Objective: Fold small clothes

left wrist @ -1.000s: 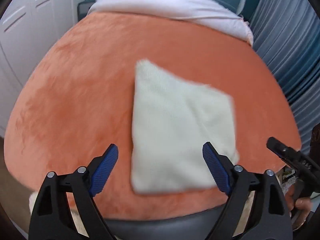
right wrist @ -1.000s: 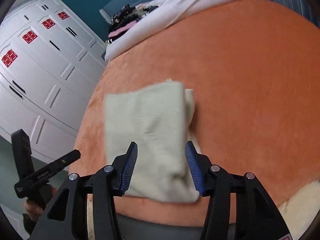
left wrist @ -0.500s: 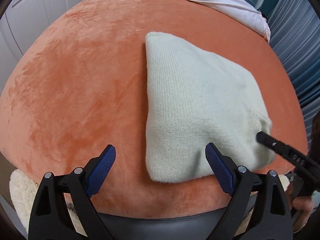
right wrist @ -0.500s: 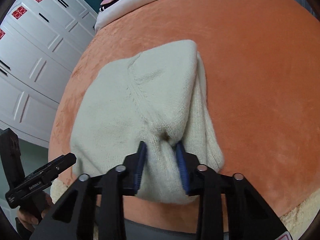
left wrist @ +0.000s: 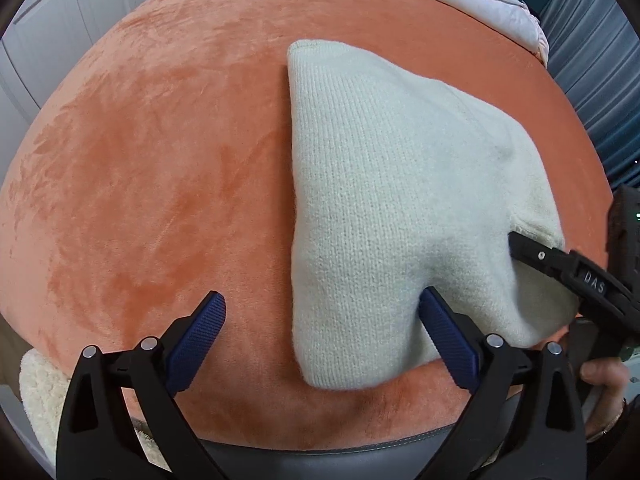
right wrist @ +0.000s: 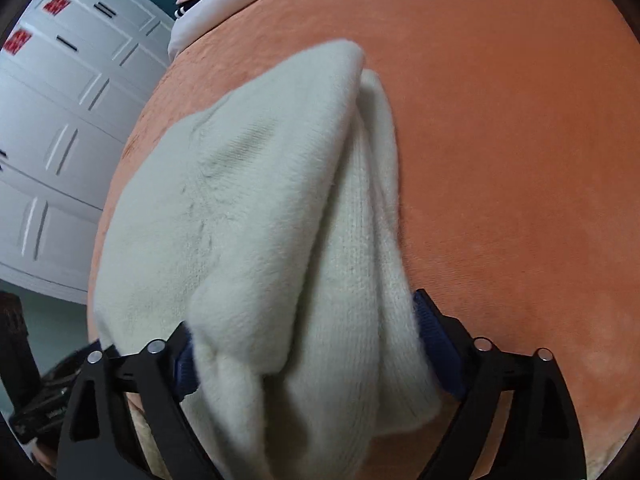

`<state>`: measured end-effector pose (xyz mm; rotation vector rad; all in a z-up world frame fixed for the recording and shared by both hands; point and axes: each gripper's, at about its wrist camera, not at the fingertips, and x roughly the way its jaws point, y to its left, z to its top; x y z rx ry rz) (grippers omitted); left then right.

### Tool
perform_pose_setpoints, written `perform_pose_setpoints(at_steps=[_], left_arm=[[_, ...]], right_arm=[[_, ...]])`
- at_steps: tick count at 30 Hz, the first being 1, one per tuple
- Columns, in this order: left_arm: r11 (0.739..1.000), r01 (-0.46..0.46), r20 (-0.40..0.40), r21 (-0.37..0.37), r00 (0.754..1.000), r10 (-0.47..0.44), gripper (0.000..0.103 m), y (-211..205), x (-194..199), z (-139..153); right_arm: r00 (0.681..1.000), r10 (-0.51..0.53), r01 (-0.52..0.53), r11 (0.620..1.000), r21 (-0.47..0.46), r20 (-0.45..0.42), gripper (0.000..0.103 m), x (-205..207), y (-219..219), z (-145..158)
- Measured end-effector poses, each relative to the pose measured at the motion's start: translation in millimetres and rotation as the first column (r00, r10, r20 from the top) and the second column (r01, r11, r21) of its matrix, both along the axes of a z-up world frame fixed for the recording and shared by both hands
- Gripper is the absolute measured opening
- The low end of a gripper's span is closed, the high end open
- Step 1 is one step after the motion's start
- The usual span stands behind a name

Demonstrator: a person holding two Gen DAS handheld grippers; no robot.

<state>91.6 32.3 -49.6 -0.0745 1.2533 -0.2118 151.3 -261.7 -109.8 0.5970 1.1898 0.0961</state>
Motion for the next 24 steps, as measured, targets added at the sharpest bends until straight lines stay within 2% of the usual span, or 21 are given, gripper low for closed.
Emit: perform_pose_setpoints(at_steps=[1, 2, 3, 5, 6, 8, 10, 12, 14, 15, 17, 20, 22, 24], left_arm=[[1.0, 0.002, -0.007, -0.022, 1.0, -0.002, 0.096, 0.6, 1.4, -1.9], [0.999, 0.009, -0.015, -0.053, 1.0, -0.009, 0.095, 1.2, 3.3, -4.3], [0.996, 0.026, -0.024, -0.086, 0.999, -0.028, 0.082, 0.9, 5.1, -6.4], [0.979, 0.092, -0.052, -0.183, 0.993, -0.103, 0.057, -1.6, 8.3, -6.9], [0.978, 0.102, -0.047, -0.183, 0.992, -0.113, 0.049, -1.1, 8.6, -2.3], [0.966, 0.162, -0.022, -0.203, 0.985, -0.17, 0.045, 0.6, 5.0, 13.0], [0.952, 0.208, -0.005, -0.224, 0.977, -0.215, 0.044, 3.4, -1.3, 23.1], [0.956, 0.229, -0.02, -0.184, 0.971, -0.237, 0.045, -0.5, -7.1, 15.2], [0.964, 0.233, -0.055, -0.13, 0.969, -0.242, 0.049, -9.0, -11.4, -6.3], [0.966, 0.229, -0.049, -0.118, 0.971, -0.236, 0.052, -12.1, -14.2, -9.9], [0.972, 0.219, -0.021, -0.088, 0.975, -0.222, 0.054, -14.5, -17.2, -5.0], [0.976, 0.19, -0.03, -0.106, 0.981, -0.194, 0.056, -10.1, -14.0, -1.6], [0.974, 0.152, -0.028, -0.171, 0.987, -0.159, 0.063, -1.6, -10.6, 1.8], [0.969, 0.098, -0.018, -0.226, 0.994, -0.105, 0.086, 7.8, -3.1, 3.8]], right_arm=[[1.0, -0.017, 0.017, 0.999, 0.035, 0.003, 0.093, 2.2, -3.7, -5.0], [1.0, -0.012, 0.011, 0.999, 0.049, 0.012, 0.072, 4.0, -4.7, -4.3], [1.0, 0.011, -0.013, 0.997, 0.08, 0.028, 0.056, 5.0, -3.6, 0.0], [0.999, 0.018, -0.021, 0.996, 0.081, 0.038, 0.042, 3.3, -2.3, 18.6], [0.998, 0.026, -0.031, 0.996, 0.082, 0.064, 0.039, 0.4, -1.1, 32.4], [0.991, 0.024, -0.037, 0.994, 0.099, 0.129, 0.038, -13.1, 1.0, 63.1], [0.986, 0.018, -0.028, 0.998, 0.065, 0.164, 0.038, -29.7, 3.6, 80.3], [0.991, 0.019, -0.025, 0.999, 0.037, 0.134, 0.04, -41.5, 3.7, 68.7], [0.999, 0.033, -0.033, 0.999, -0.012, 0.008, 0.046, -44.8, 5.0, 25.1], [1.0, 0.004, -0.004, 1.0, 0.016, -0.007, 0.047, -48.1, 1.3, 12.3], [0.999, -0.048, 0.048, 0.996, 0.078, 0.003, 0.048, -50.1, -5.2, 21.8], [1.0, 0.007, -0.007, 1.0, -0.006, 0.012, 0.053, -42.5, 3.6, 38.2], [1.0, 0.018, -0.018, 1.0, -0.011, -0.001, 0.062, -36.9, 3.5, 33.7], [1.0, -0.016, 0.017, 0.999, 0.043, -0.013, 0.071, -31.1, -1.6, 24.5]])
